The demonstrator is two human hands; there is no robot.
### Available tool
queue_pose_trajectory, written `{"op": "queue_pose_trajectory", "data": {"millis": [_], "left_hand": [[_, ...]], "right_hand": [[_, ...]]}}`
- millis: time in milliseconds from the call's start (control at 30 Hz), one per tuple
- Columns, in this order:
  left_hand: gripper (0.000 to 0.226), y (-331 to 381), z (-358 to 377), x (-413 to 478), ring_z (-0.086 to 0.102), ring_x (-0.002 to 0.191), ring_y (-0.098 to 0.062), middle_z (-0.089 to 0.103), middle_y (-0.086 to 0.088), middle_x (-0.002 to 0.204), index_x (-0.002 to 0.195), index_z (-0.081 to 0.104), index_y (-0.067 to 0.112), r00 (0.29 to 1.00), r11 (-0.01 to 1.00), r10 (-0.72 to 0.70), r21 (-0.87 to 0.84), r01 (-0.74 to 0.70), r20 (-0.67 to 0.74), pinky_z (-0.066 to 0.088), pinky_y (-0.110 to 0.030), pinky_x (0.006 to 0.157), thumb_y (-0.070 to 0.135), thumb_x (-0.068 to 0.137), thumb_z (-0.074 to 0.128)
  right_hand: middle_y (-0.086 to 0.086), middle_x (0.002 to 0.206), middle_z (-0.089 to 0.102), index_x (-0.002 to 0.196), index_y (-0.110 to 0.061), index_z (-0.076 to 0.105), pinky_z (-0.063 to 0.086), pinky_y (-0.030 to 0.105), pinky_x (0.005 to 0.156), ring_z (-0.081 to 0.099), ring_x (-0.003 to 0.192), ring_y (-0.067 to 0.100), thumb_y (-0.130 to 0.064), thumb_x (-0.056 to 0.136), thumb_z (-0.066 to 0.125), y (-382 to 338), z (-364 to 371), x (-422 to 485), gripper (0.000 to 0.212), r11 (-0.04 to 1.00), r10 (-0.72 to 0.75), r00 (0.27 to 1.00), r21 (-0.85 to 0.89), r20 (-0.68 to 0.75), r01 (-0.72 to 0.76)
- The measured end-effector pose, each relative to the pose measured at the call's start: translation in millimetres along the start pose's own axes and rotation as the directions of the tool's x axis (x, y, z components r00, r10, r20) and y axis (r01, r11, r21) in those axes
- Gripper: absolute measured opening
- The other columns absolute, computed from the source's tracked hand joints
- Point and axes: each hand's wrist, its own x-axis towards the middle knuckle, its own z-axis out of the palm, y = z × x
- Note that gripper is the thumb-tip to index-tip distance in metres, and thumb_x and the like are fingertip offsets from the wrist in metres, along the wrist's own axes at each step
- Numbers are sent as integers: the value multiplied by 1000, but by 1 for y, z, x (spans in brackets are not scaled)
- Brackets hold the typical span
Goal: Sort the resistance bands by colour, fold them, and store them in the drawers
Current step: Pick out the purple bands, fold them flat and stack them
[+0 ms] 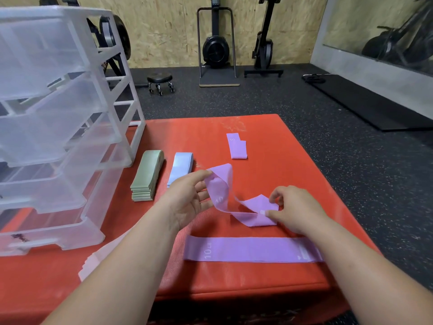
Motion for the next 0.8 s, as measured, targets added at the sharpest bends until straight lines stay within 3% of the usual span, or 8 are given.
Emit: {"op": "queue_pose_trajectory", "data": {"millis": [67,167,300,400,500,567,633,800], "left_hand": [[10,3,-4,0,75,75,-22,76,-9,93,104,71,12,1000,1000,4,-4,-4,8,61,-40,82,16,97,66],[9,7,-10,0,73,67,-19,75,-4,80,95,71,14,1000,1000,-3,9,3,3,59,-36,74,17,97,62],[9,9,-9,-2,69,62,-21,71,-4,72,87,65,15,1000,998,-16,56,17,-12,57,-34,69,15,94,60],[7,6,-3,-4,67,64,-22,69,-7,80,86,67,15,1000,991,-4,132,4,-2,56,-32,66,15,90,62],[10,2,3,-6,68,68,-24,71,-11,88,99,71,15,999,976,32,213,-39,34,58,-32,67,16,93,63],[5,1,4,-6,67,66,-21,70,-8,82,90,68,16,996,965,66,250,-78,55,57,-32,67,14,94,67],[18,1,2,-7,66,65,-17,68,-4,78,78,66,19,993,954,100,277,-114,64,55,-31,69,13,95,72],[15,5,-1,-10,62,69,-17,68,-3,81,85,68,21,987,952,143,263,-158,78,52,-32,69,19,88,83]], "right_hand": [[-14,83,65,84,-33,65,56,36,75,65,87,18,-28,76,77,1,-3,2,16,999,39,999,5,-32,-39],[-14,72,67,74,-34,64,56,35,72,67,82,18,-13,77,65,7,-9,4,21,996,91,992,21,-82,-90],[-13,85,67,91,-39,66,52,32,78,66,83,15,-30,85,79,-7,-18,1,16,977,-59,980,191,-191,96],[-16,103,64,113,-38,67,49,19,80,64,89,5,-54,77,85,-47,-25,-16,44,866,-286,942,375,-174,332],[-17,108,62,120,-39,61,51,20,79,63,91,4,-58,71,86,-74,-17,-26,59,853,-367,915,332,-167,403],[-17,102,67,114,-36,65,55,30,79,65,86,4,-43,78,85,-78,-12,-24,42,862,-333,913,316,-236,396],[-17,94,73,104,-34,74,56,33,82,68,83,2,-28,86,77,-75,-14,-18,19,860,-278,922,358,-268,363],[-11,86,78,94,-24,78,56,35,83,69,80,3,-15,94,70,-65,-28,-5,12,795,-151,966,554,-210,245]]}}
